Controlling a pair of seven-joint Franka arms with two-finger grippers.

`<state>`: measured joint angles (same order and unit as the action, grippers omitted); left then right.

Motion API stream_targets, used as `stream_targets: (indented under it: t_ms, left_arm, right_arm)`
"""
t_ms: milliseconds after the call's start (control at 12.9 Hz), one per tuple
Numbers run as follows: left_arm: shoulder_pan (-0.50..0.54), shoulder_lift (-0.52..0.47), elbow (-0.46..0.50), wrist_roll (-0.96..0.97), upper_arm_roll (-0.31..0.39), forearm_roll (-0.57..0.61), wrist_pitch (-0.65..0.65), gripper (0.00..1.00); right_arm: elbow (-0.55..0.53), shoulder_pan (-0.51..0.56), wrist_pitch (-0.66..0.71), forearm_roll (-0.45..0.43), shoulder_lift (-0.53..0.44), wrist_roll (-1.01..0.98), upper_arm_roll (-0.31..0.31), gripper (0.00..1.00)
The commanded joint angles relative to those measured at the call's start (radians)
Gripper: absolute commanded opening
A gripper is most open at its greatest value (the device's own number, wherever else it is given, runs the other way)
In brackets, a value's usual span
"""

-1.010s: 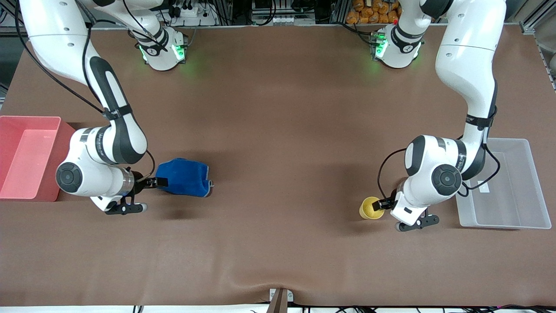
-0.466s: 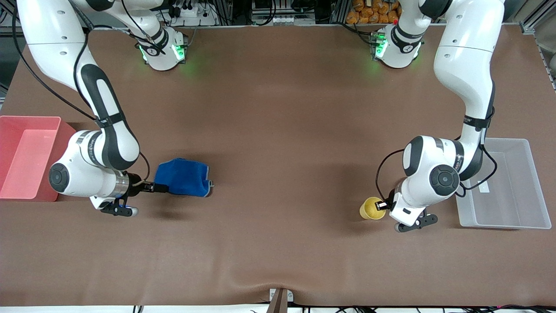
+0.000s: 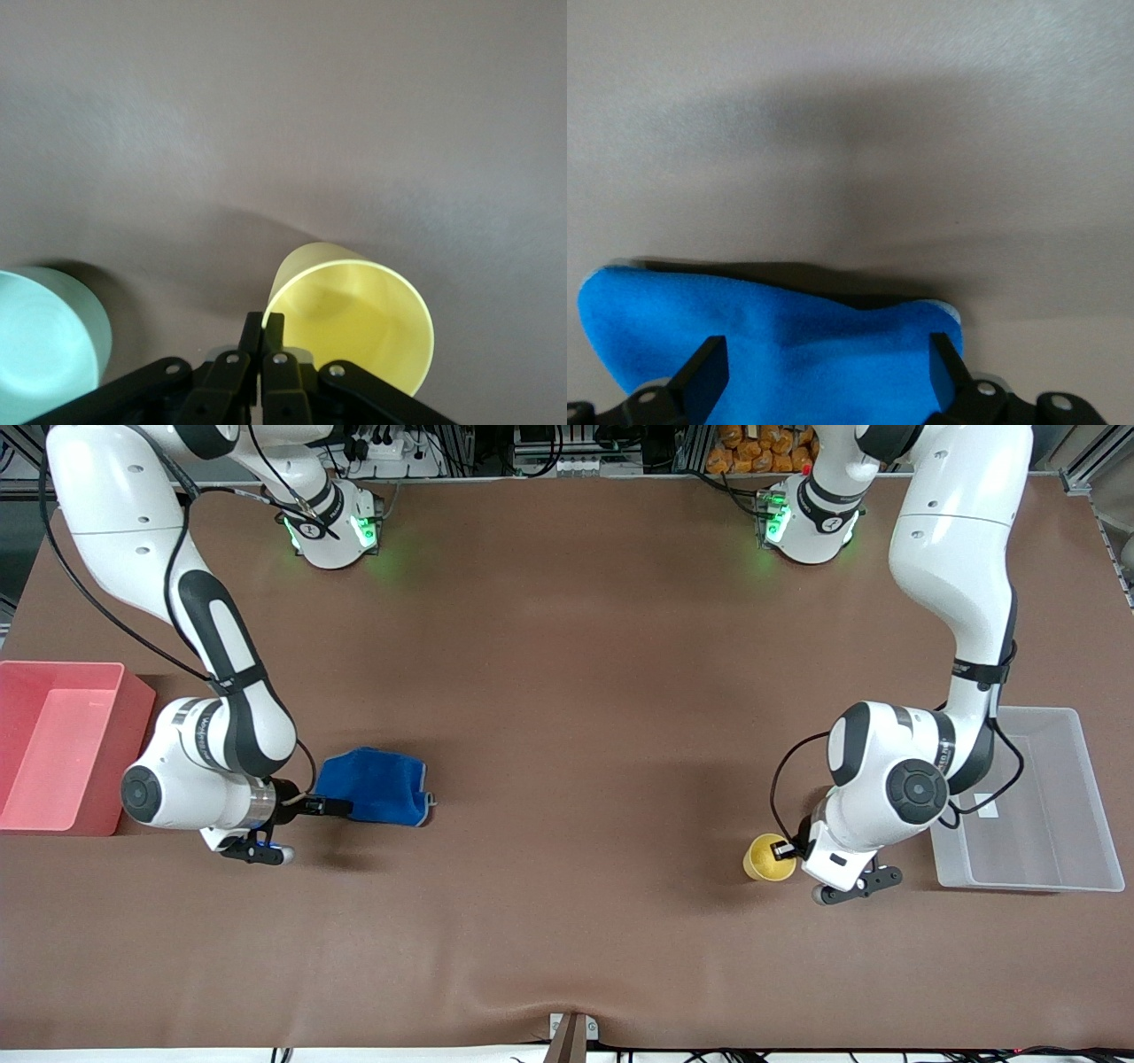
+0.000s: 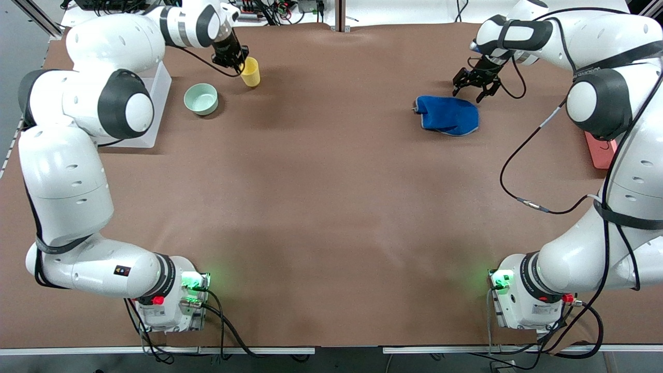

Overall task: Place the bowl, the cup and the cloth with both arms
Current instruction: 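Carry the cup into the clear bin while the right gripper lifts the cloth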

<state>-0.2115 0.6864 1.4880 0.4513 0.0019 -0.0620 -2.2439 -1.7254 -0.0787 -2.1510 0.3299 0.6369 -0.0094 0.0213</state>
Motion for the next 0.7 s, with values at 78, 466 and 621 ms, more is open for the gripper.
stream_targets:
  t_ms: [78,466,621]
  left_arm:
    - [0.072,-0.096,-0.003,-0.064,0.0,-0.016,0.153,0.0]
    - [0.225,-0.174,-0.002,-0.375,0.007,-0.005,0.357,0.0]
    - [0.273,-0.189,0.009,-0.488,0.018,0.02,0.408,0.0]
  right_arm:
    - [-0.025,-0.006,-0.032,0.02,0.006,0.002,-0.003,1.0]
    - [-0.095,-0.033,-0.102,0.024,-0.002,-0.001,-0.009,1.0]
    - [-0.101,-0.033,-0.104,0.024,-0.008,-0.001,-0.009,0.73]
